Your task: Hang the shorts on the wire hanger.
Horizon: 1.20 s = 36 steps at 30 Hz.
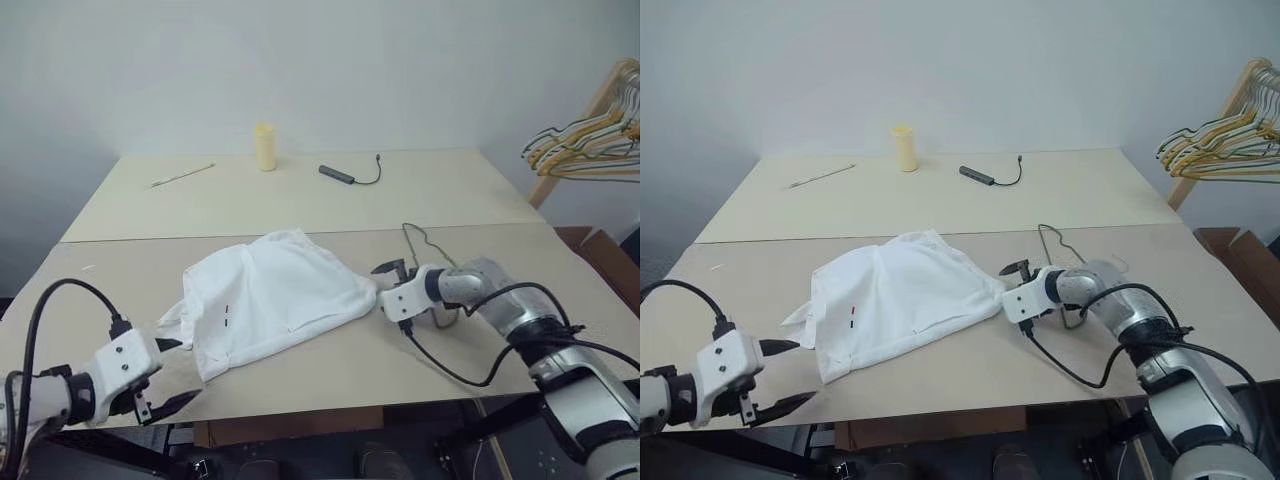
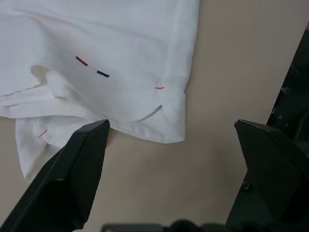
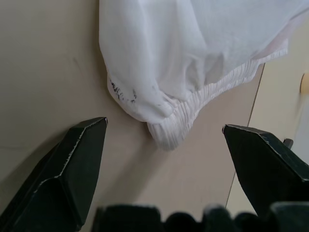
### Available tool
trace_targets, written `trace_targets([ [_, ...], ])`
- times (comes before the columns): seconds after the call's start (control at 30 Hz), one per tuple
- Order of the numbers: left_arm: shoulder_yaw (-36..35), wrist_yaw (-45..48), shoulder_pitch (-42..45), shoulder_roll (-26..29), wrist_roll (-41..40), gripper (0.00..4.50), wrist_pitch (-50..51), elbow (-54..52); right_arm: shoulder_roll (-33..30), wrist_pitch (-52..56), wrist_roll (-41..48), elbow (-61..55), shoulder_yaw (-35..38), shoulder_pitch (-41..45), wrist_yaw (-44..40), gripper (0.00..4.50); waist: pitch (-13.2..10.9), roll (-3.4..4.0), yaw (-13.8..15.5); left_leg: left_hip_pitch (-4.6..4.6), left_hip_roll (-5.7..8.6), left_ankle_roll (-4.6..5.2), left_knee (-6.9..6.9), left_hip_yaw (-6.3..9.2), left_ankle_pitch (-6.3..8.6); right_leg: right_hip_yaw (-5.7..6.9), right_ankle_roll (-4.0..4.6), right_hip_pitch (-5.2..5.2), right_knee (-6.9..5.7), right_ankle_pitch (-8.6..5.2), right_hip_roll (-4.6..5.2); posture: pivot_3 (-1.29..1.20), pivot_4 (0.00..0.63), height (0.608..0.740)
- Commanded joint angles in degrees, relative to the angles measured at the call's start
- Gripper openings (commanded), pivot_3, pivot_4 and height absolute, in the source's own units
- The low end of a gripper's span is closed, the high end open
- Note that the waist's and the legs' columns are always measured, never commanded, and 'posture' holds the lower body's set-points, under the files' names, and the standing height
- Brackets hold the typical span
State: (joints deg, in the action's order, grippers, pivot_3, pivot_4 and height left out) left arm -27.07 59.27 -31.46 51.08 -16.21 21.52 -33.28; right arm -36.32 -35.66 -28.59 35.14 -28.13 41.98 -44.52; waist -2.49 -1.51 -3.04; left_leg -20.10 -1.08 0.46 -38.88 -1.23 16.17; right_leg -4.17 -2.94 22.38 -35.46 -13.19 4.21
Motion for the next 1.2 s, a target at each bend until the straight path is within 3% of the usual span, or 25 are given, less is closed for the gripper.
trace_targets([
  [0.03, -3.0, 0.4, -0.8, -0.3, -0.7, 4.5, -0.3, -1.4, 2.4, -3.0, -0.8, 3.7, -0.7, 2.3, 2.4, 4.19, 0.0, -0.02, -0.1, 0.05, 0.0, 0.0, 0.0, 0.0, 0.0, 0.0, 0.02, -0.02, -0.05, -0.02, 0.0, 0.05, 0.0, 0.74],
  [0.13, -3.5, 0.7, -1.4, -0.4, -0.6, 4.5, -0.5, -0.9, 3.6, -5.0, -1.9, 7.1, -1.4, 3.7, 3.9, 3.38, 0.0, -0.03, -0.1, 0.32, 0.01, 0.0, -0.01, 0.0, 0.0, -0.02, 0.15, -0.12, -0.34, -0.12, 0.02, 0.06, 0.0, 0.74],
  [0.2, -3.6, 0.9, -1.3, -0.5, -0.6, 4.5, -0.7, -0.6, 4.2, -5.4, -2.2, 8.5, -1.4, 4.3, 4.3, 2.66, 0.0, -0.04, -0.1, 0.45, 0.0, 0.0, -0.01, 0.0, 0.0, -0.03, 0.47, -0.16, -0.47, -0.34, 0.01, 0.06, 0.0, 0.74],
  [0.43, 1.0, -1.0, 3.3, -0.6, 0.9, 4.5, -1.9, 0.3, 3.8, -4.8, -1.9, 8.7, -1.4, 3.9, 3.6, 0.07, 0.0, -0.03, 0.2, 0.51, 0.01, 0.0, 0.01, 0.03, 0.0, -0.03, 0.37, -0.15, -0.61, -0.38, 0.0, 0.04, 0.0, 0.74],
  [0.63, 11.5, -5.5, 8.3, -2.2, 6.9, 4.5, -4.8, 1.6, 3.0, -3.4, -0.7, 5.5, -0.5, 1.9, 2.9, 0.03, 0.0, -0.03, 0.3, 0.49, 0.02, 0.0, 0.02, 0.06, 0.0, -0.03, 0.28, -0.15, -0.61, -0.32, 0.01, 0.03, 0.0, 0.74],
  [0.83, 20.5, -7.6, 15.5, -4.0, 9.0, 4.5, -1.8, 9.6, 3.1, -0.5, -0.7, 3.1, -0.1, 0.9, 3.6, 0.03, 0.0, -0.02, 0.3, 0.52, 0.02, 0.0, 0.04, 0.1, 0.0, -0.02, 0.29, -0.14, -0.67, -0.32, -0.01, 0.02, 0.0, 0.74],
  [1.1, 26.3, -6.2, 24.0, -5.7, 7.9, 4.5, 2.6, 18.2, 3.1, 1.6, 0.3, 0.4, 0.1, -0.5, 2.4, 0.03, 0.0, 0.0, 0.3, 0.48, 0.06, 0.0, 0.03, 0.21, 0.0, 0.0, 0.27, -0.14, -0.68, -0.31, -0.01, 0.01, 0.0, 0.74],
  [1.2, 27.3, -5.3, 25.3, -5.0, 7.6, 3.92, 4.2, 19.7, 2.8, 2.2, 0.5, -0.6, 0.4, -1.2, 2.1, 0.0, 0.0, 0.02, 0.3, 0.5, 0.07, 0.0, 0.03, 0.22, 0.0, 0.0, 0.27, -0.16, -0.68, -0.31, 0.0, 0.0, 0.0, 0.74],
])
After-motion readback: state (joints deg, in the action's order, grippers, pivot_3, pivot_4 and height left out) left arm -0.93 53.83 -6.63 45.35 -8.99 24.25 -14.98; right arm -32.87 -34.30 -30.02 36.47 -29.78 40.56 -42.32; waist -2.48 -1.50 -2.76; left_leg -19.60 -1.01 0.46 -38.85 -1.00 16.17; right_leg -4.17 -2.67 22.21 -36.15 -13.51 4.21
